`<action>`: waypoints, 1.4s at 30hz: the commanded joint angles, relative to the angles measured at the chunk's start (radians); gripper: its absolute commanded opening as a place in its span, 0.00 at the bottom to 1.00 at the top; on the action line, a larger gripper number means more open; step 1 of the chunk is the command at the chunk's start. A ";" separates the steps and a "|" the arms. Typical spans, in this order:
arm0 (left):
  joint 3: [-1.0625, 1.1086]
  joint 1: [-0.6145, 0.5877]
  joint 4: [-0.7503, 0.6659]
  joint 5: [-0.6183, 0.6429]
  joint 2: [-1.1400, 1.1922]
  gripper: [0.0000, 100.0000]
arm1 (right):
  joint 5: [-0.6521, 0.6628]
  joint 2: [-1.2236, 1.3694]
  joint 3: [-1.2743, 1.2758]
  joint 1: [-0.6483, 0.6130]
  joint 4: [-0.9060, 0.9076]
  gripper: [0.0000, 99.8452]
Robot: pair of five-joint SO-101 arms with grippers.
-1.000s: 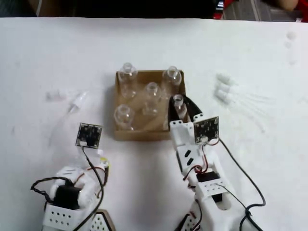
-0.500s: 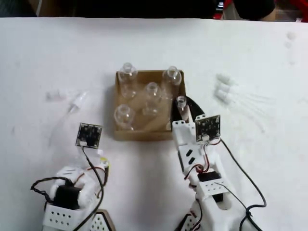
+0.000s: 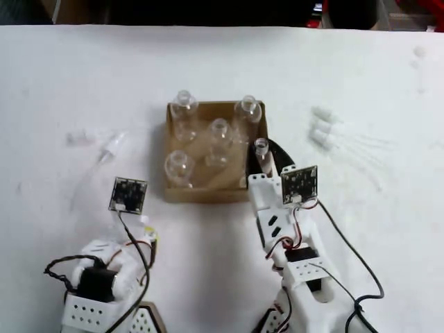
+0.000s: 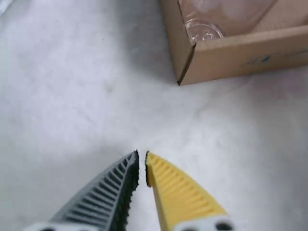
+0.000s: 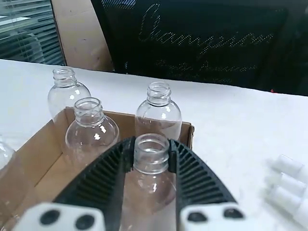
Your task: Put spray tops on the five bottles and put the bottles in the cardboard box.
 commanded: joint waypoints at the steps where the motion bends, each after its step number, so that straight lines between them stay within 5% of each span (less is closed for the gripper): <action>1: 0.000 0.013 0.006 0.014 -0.008 0.03 | -0.008 0.002 0.005 0.004 0.004 0.02; 19: 0.000 0.013 0.006 0.014 -0.008 0.03 | -0.008 0.002 0.000 0.002 -0.001 0.02; 26: 0.000 0.013 0.006 0.014 -0.008 0.03 | -0.015 0.002 -0.005 -0.018 0.059 0.20; 42: 0.000 0.013 0.006 0.014 -0.008 0.03 | -0.017 -0.007 -0.031 -0.035 0.105 0.19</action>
